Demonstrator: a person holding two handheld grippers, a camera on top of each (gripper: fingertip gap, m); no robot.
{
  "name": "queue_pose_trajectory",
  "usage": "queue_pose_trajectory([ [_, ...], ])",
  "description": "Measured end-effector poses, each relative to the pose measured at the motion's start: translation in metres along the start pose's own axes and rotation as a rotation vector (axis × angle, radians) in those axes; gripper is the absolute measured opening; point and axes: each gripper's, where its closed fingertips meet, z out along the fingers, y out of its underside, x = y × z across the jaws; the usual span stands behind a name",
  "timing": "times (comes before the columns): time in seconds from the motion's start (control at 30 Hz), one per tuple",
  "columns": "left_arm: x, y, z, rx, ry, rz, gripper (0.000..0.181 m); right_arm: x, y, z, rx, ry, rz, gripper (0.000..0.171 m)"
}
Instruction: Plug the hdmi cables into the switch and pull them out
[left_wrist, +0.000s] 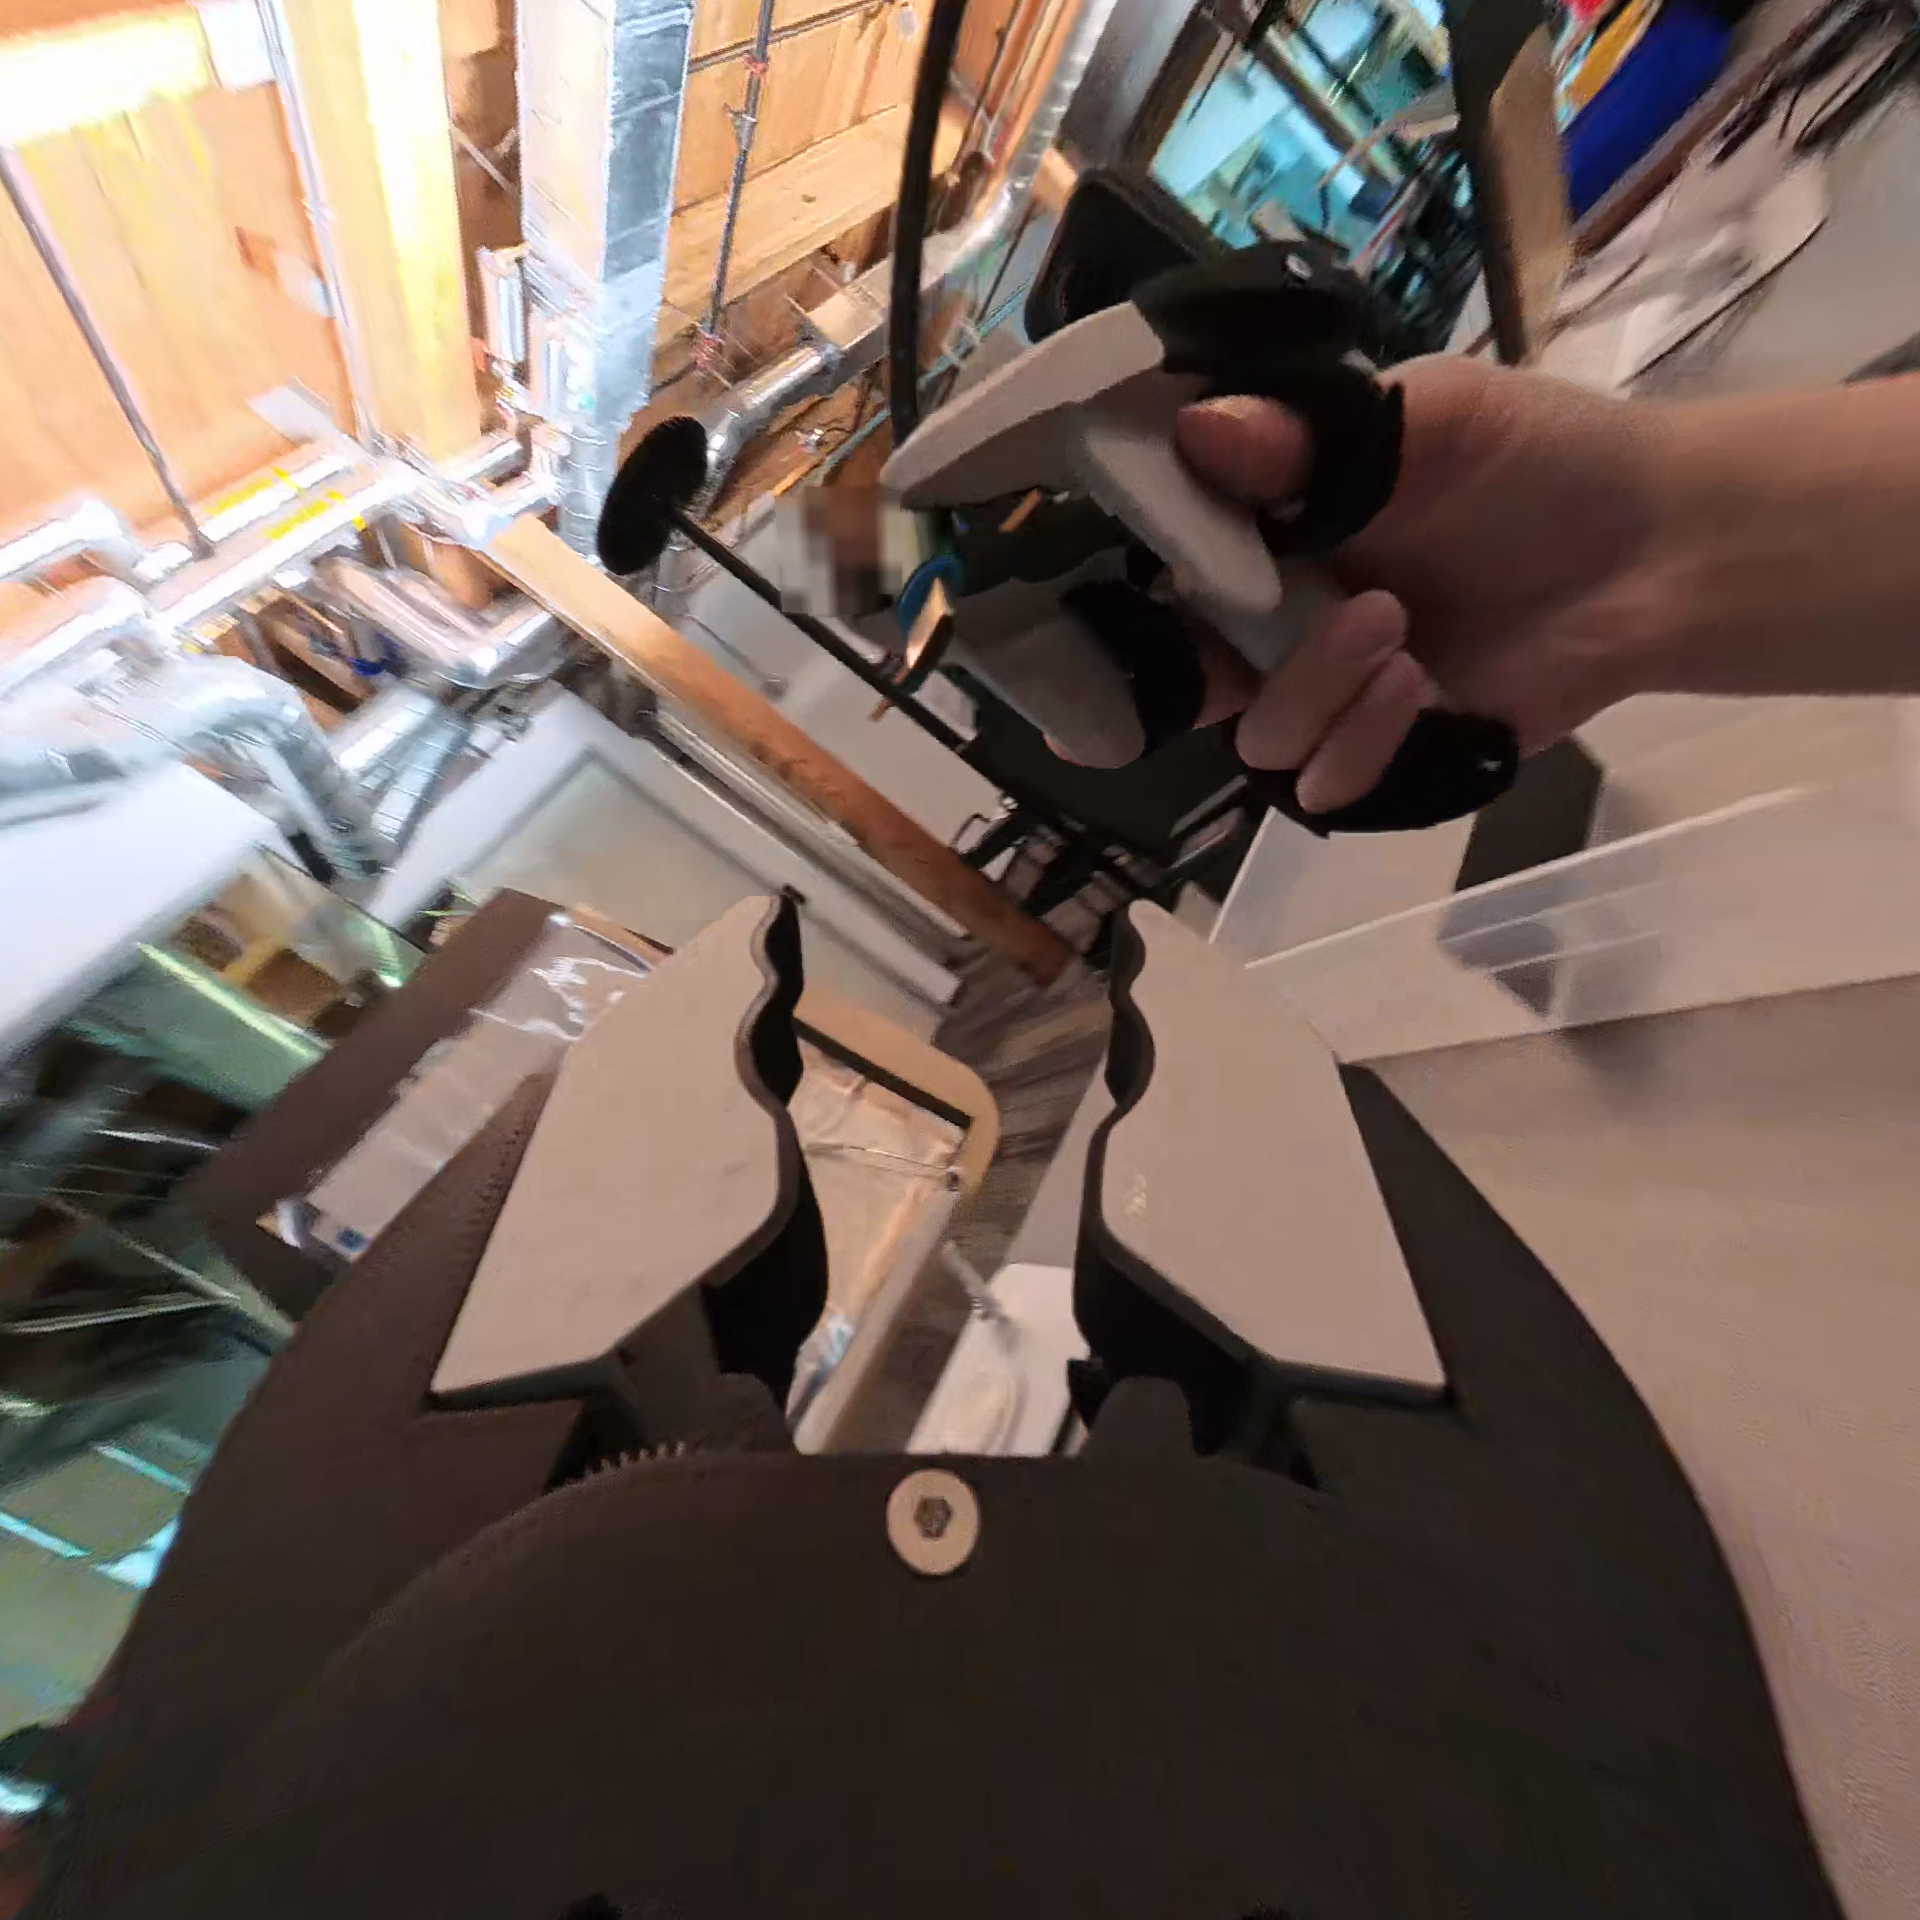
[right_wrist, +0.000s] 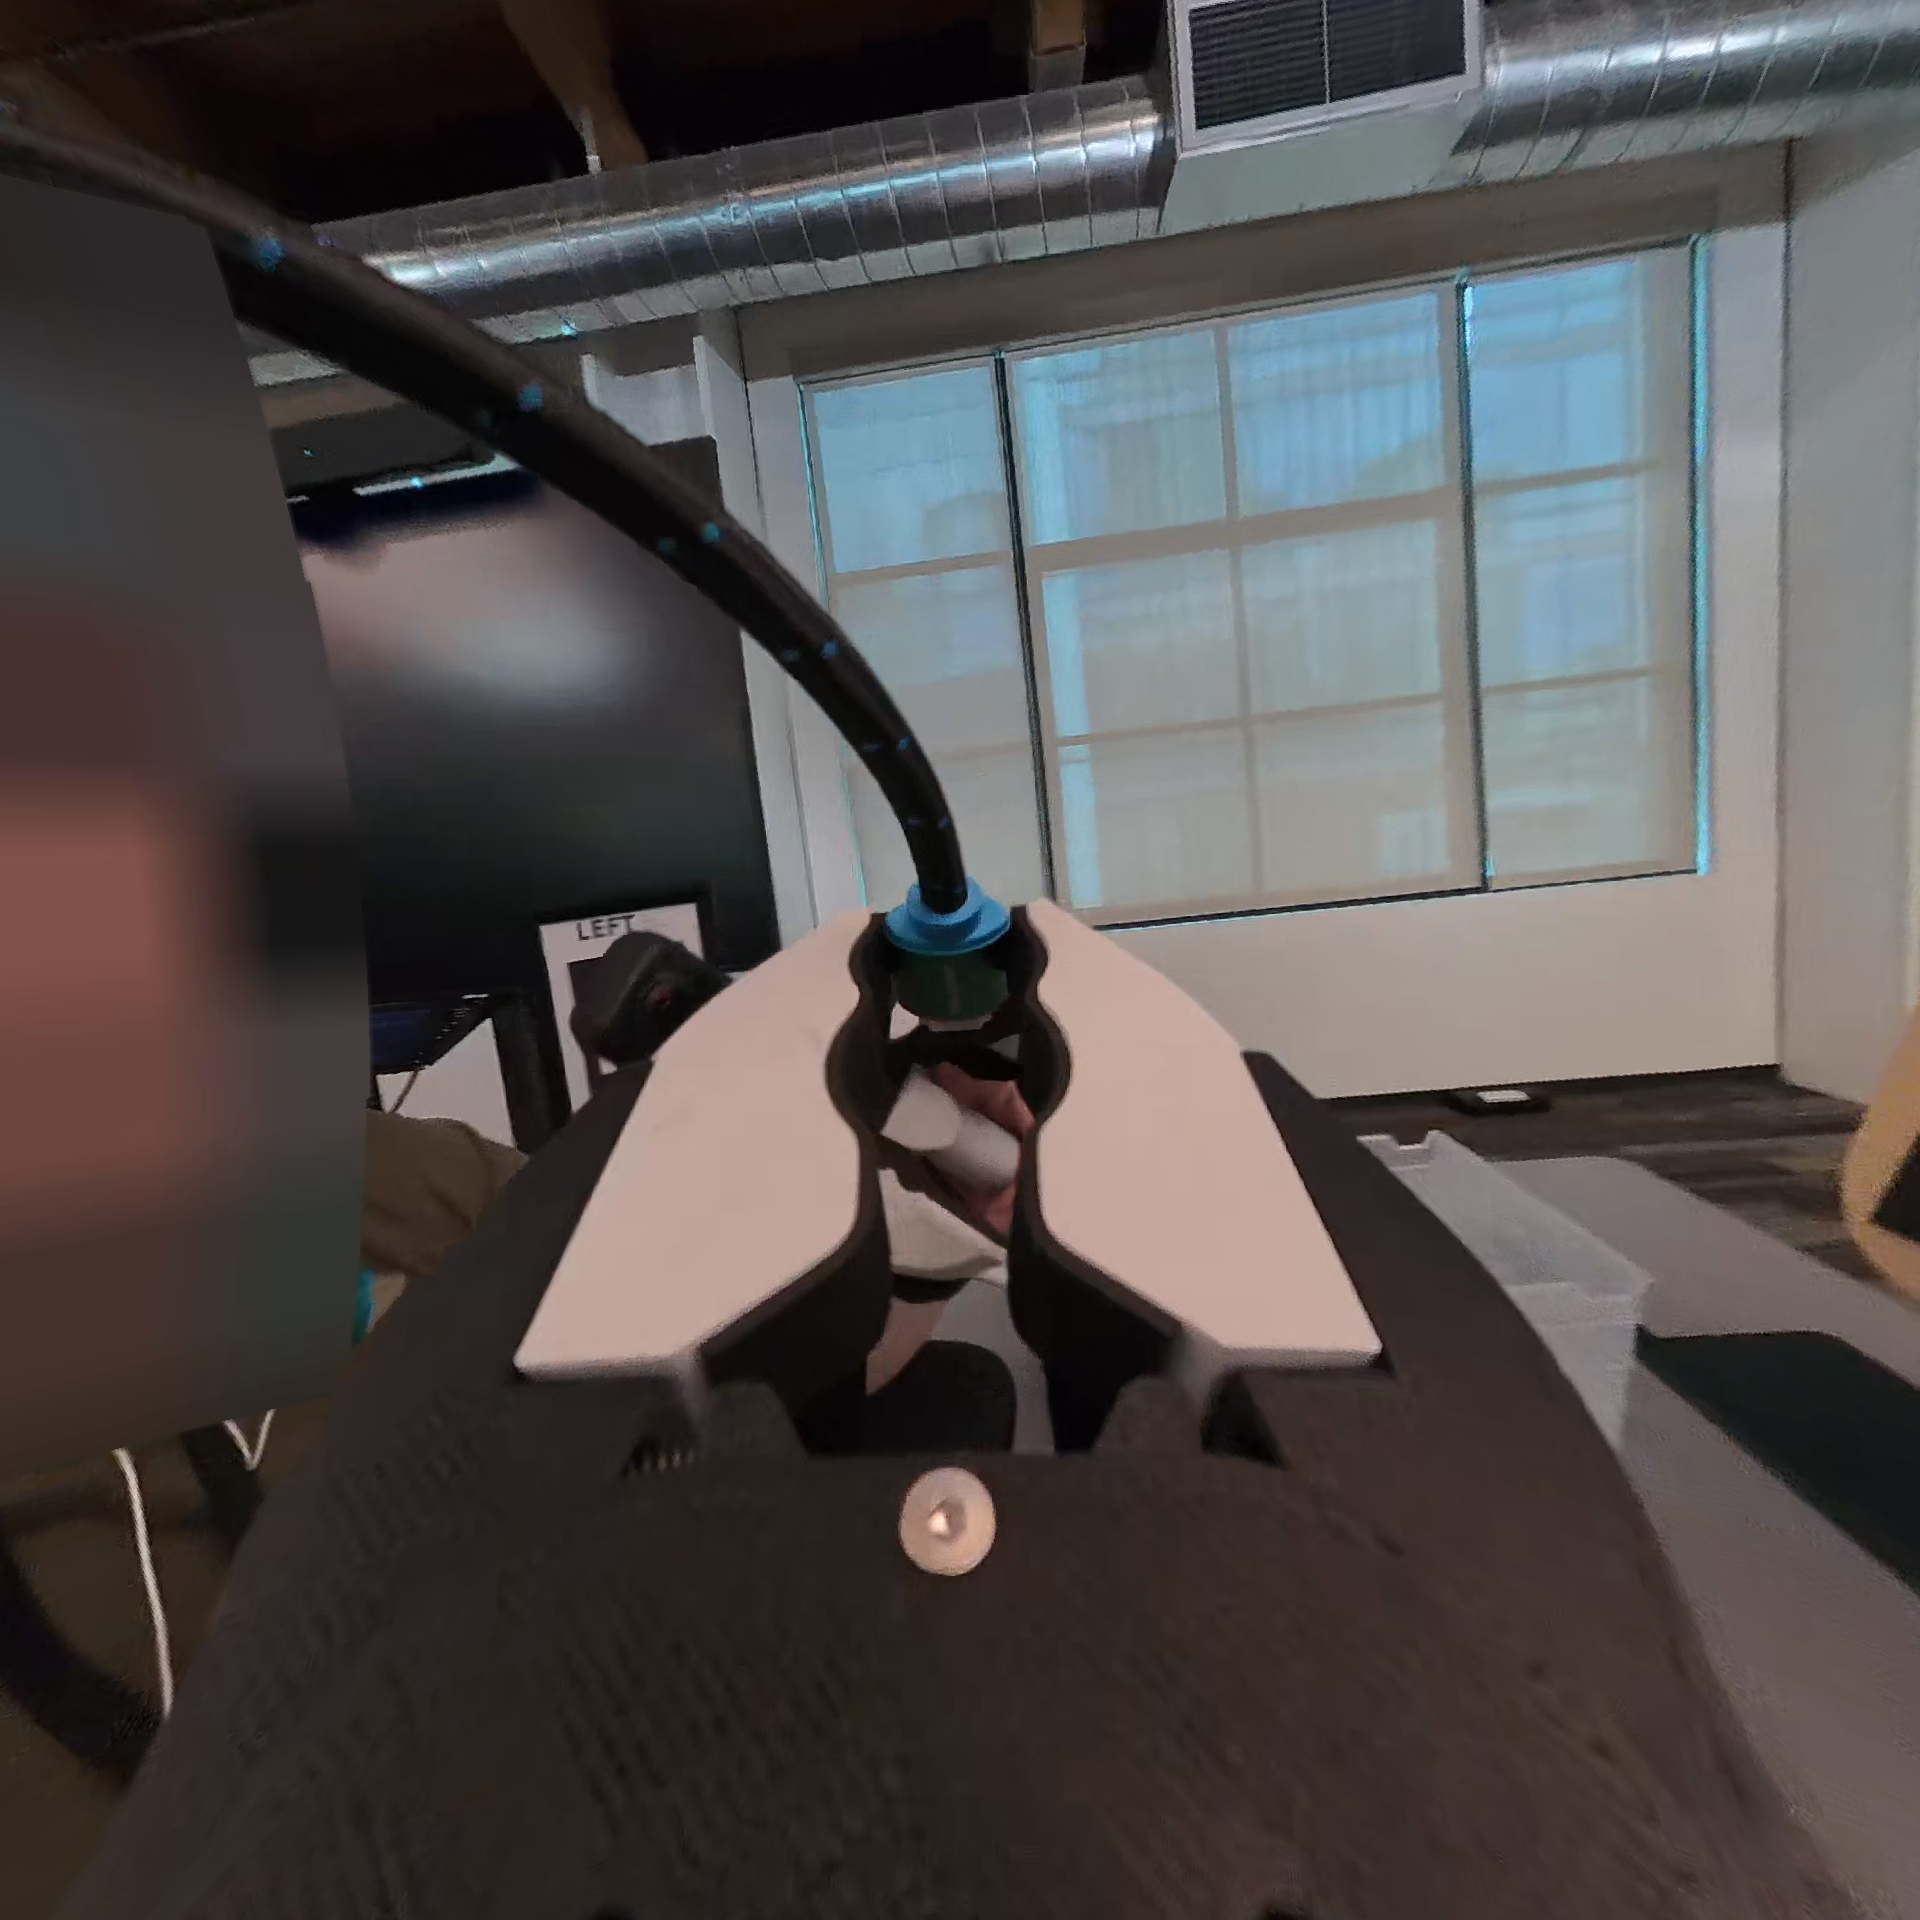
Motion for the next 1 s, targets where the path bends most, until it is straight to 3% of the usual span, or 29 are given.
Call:
queue_pose_trajectory([
  [0.23,0.000,0.012,0.004,-0.010,-0.112,0.203,0.058,0.007,0.025,0.006,0.046,-0.109,0.105,0.022],
  [0.47,-0.001,0.005,0.002,0.003,-0.174,0.273,0.057,0.013,0.048,0.018,0.070,-0.167,0.247,0.022],
  [0.57,-0.005,0.007,0.001,-0.010,-0.211,0.320,0.048,0.014,0.057,0.023,0.048,-0.164,0.266,0.022],
  [0.67,-0.005,0.009,0.000,-0.002,-0.217,0.364,0.027,0.012,0.064,0.027,0.013,-0.157,0.255,0.021],
  [1.0,0.001,0.020,-0.001,-0.072,-0.103,0.390,0.016,0.019,0.076,0.021,-0.110,-0.103,0.227,0.020],
])
